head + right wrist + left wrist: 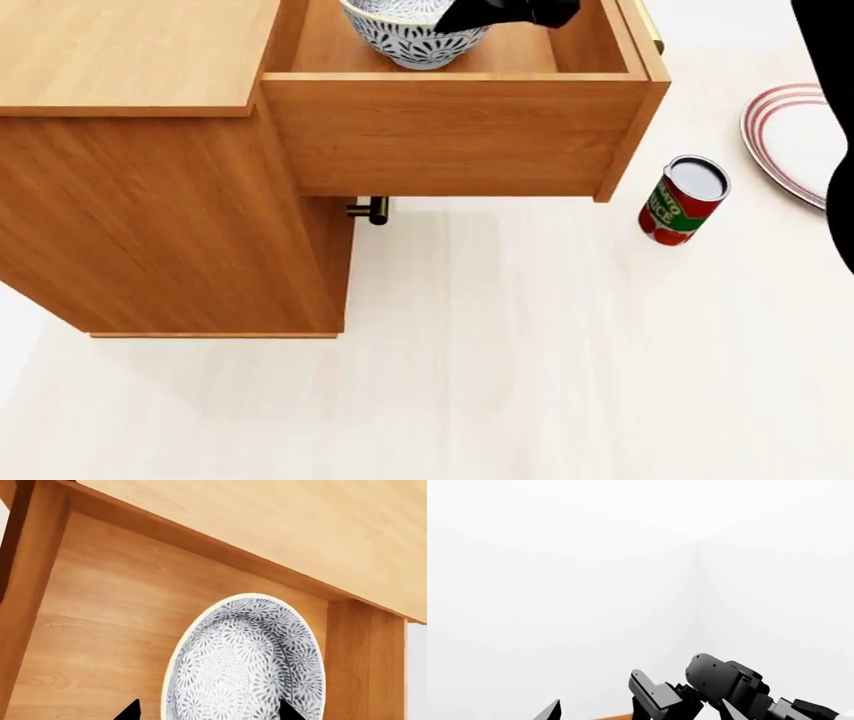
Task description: Put the bowl in the top drawer of the cabinet.
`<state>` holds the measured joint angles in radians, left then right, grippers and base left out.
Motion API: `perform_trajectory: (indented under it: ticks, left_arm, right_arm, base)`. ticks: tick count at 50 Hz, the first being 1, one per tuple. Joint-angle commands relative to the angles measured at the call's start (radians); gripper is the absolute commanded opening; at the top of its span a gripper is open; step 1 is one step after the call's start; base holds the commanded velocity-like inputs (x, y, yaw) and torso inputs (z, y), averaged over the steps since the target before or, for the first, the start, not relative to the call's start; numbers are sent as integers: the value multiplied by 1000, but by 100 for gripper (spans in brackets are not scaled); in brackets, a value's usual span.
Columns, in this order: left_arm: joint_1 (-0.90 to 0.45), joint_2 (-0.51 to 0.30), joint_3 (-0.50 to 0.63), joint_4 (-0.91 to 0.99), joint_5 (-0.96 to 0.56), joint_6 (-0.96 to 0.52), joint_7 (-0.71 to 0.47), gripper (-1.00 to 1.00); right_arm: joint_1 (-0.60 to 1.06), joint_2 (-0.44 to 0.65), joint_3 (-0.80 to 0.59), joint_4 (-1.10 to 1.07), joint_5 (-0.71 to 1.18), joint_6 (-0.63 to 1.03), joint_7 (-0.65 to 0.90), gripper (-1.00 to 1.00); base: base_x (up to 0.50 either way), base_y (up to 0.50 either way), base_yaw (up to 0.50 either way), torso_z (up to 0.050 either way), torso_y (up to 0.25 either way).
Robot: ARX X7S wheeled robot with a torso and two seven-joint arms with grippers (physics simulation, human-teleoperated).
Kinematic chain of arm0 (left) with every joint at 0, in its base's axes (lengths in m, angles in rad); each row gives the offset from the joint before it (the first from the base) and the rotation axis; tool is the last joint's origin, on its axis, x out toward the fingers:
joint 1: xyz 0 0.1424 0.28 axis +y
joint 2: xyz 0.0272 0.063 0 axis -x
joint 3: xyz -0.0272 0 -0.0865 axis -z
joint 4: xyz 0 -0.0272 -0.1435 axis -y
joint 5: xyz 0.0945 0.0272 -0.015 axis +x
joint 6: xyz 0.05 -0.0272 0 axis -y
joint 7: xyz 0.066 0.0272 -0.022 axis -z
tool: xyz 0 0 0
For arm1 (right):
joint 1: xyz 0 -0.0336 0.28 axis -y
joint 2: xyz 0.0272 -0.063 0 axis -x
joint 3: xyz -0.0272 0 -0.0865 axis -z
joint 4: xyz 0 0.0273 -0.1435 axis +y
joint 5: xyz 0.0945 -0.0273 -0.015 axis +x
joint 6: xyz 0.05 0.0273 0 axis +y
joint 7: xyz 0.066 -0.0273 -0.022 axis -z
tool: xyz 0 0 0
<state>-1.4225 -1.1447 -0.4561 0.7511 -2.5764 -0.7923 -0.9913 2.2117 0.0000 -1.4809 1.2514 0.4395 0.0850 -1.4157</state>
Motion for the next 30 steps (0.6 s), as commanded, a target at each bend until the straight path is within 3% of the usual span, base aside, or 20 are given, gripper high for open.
perform_trajectory:
  ticks: [1, 17, 30]
  left_arm:
    - [0, 13, 1, 0, 14, 1, 10, 100]
    - [-16, 2, 4, 8, -14, 43, 8, 100]
    - [25, 71, 0, 8, 48, 17, 24, 100]
  right_arm:
    - [45, 0, 5, 7, 10, 11, -24, 100]
    - [124, 0, 60, 57, -18, -2, -76, 100]
    - [140, 27, 426, 57, -302, -35, -126, 100]
  base:
    - [0, 0, 0, 0, 0]
    - [0, 0, 0, 0, 13]
    - [0, 0, 0, 0, 119]
